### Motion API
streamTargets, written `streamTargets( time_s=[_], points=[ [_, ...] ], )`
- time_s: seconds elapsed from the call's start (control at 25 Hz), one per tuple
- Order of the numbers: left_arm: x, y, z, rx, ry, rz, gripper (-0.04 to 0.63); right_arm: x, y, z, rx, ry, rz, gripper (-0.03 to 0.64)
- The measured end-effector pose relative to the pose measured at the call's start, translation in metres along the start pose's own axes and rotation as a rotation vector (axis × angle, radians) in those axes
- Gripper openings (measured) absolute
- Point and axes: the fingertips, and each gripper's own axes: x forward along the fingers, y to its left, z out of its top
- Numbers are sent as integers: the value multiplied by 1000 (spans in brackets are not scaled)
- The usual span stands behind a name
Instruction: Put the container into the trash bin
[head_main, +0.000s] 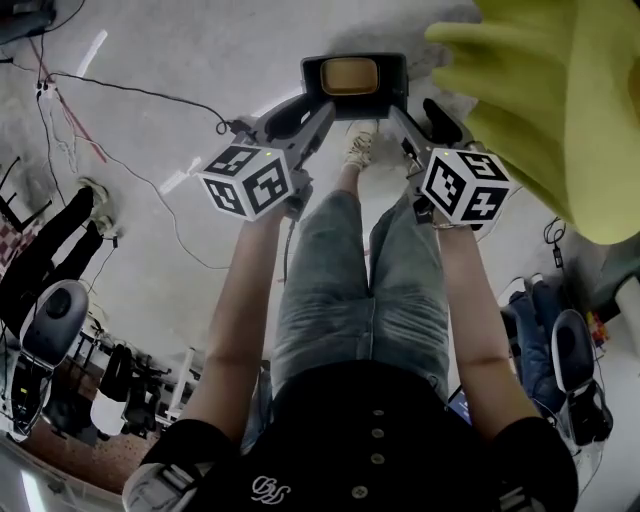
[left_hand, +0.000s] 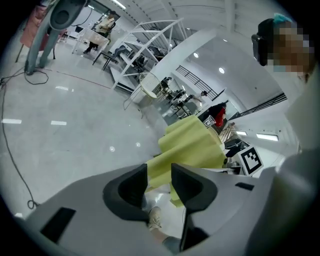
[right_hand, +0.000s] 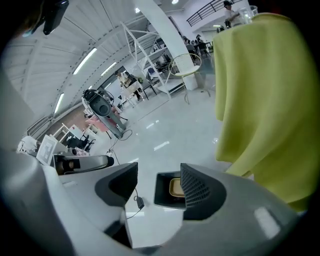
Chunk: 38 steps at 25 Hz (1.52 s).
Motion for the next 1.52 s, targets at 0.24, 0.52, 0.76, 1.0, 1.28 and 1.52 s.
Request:
streamTargets(
  time_s=[0.24,0.52,0.76,1.0,1.28,1.52],
  points=[
    [-17,-52,37,99,-8,-102,138,-43,32,30,-4,-78,7,255],
    [-39,-141,66,245,-7,-184,137,-122,52,57,-48,-167,11,255],
    [-53,-197,80,336,-17,-255,137,-187,70,88,-131,-268,24,254],
    [-51,-250,92,380,-49,-318,137,-240,76,121,-149,-390,42,253],
    [-57,-314,109,451,-85,-422,137,-282,80,142,-177,-481,52,159],
    [-52,-380,93,525,-59,-568,122,-328,84,147,-195,-546,145,43]
  ],
)
